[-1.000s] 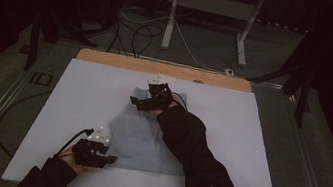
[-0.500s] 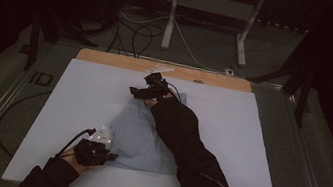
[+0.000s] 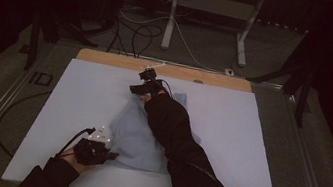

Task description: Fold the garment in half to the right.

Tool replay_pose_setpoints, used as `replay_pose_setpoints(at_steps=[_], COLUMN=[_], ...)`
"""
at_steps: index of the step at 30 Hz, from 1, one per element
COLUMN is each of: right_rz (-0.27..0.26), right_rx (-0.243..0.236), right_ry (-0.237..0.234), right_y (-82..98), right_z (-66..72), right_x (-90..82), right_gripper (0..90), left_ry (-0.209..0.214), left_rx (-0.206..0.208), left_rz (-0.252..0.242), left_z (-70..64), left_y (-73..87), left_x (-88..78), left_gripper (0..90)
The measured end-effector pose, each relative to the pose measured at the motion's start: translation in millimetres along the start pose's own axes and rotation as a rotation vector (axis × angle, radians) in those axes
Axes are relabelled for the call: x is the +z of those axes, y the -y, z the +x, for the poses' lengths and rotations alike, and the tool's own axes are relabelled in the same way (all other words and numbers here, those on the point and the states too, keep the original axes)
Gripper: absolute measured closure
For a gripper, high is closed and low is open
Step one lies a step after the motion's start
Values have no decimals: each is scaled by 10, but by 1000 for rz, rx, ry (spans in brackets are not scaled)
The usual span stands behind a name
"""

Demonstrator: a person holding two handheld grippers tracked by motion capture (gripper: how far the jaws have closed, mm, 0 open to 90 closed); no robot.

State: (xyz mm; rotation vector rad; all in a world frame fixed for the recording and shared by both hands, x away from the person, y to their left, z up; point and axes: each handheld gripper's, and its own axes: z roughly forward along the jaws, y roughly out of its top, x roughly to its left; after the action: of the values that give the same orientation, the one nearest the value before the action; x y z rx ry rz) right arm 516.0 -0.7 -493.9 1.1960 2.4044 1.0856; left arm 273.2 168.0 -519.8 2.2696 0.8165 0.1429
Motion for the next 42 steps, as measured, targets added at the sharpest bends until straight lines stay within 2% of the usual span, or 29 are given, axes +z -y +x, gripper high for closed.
replay_pose_setpoints(at_steps=[2,3,11,12,16,18,22,24,29,30,31,33,34,35,36,39,42], right_rz=[12,29,65,90,104,126,163,168,184,184,179,173,173,175,177,185,174], right_rx=[1,10,7,3,-12,-37,-92,-100,-165,-165,-192,-215,-215,-215,-211,-234,-231], right_ry=[9,28,53,58,64,65,78,81,105,105,109,106,106,90,87,94,91], right_y=[-9,-29,-71,-61,-42,-34,-25,-28,-22,-22,-12,-7,-7,-18,-24,-51,-75], right_z=[2,8,39,66,85,105,110,116,142,142,143,132,132,111,103,124,140], right_x=[24,64,166,226,271,304,335,339,346,346,345,344,344,334,329,309,271], right_gripper=[356,365,418,464,517,585,626,637,700,700,751,777,777,838,855,872,874], left_ry=[1,2,1,1,-3,-4,-3,-1,-3,-3,-4,-6,-6,-5,-6,-8,-3], left_rx=[1,-3,-3,-2,-2,4,7,6,7,7,3,6,6,1,-1,4,5], left_rz=[0,-3,-5,-4,-7,-3,-7,-7,-6,-6,-6,-4,-4,-7,-10,-9,-25], left_z=[1,1,1,0,-1,-5,-6,-4,-6,-6,-3,-6,-6,-3,-3,-10,-13], left_y=[0,-1,-3,-2,-4,-6,-7,-6,-9,-9,-9,-11,-11,-15,-16,-20,-27], left_x=[1,0,-2,0,-6,-5,-6,-1,-4,-4,-8,-8,-8,-11,-13,-21,-40], left_gripper=[860,860,860,860,860,860,860,860,860,860,860,860,860,861,860,861,864])
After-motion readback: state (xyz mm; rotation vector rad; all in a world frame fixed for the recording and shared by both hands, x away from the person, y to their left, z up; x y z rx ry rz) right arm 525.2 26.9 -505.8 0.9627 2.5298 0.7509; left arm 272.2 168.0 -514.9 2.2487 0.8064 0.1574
